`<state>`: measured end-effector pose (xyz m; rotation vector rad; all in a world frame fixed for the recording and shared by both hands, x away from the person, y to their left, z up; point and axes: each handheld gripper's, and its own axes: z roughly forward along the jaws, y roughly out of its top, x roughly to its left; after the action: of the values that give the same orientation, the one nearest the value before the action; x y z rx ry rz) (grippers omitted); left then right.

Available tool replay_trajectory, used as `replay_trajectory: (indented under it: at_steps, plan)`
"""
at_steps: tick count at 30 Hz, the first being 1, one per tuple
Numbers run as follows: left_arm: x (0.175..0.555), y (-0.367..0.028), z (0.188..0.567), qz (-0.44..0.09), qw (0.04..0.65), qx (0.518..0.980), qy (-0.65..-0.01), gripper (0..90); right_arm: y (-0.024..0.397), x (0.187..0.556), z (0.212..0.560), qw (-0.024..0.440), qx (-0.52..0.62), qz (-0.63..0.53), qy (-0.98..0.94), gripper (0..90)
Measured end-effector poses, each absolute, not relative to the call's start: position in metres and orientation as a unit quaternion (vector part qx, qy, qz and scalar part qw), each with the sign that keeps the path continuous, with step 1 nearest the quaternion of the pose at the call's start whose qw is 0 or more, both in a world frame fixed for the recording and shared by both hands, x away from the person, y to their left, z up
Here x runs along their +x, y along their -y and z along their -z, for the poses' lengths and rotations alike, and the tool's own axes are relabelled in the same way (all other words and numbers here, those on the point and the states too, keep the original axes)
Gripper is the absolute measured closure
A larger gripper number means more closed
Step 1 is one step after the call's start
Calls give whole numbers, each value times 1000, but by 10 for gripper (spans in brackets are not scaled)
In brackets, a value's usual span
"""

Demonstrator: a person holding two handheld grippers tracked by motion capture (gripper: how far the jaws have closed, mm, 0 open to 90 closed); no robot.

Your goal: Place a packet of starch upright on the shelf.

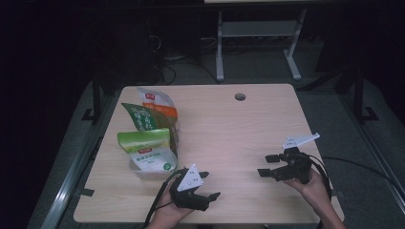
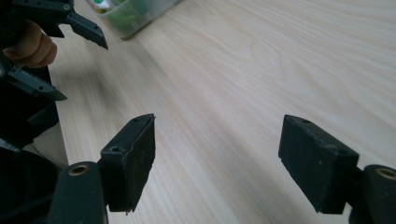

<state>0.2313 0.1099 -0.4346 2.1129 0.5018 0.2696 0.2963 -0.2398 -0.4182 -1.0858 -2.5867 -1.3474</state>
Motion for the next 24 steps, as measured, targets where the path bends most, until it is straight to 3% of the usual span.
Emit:
replay_trajectory:
  at_steps: [24]
  plan:
    - [230, -110, 436, -110, 458, 858, -204, 264, 252, 264, 440, 18, -368, 443, 817, 256]
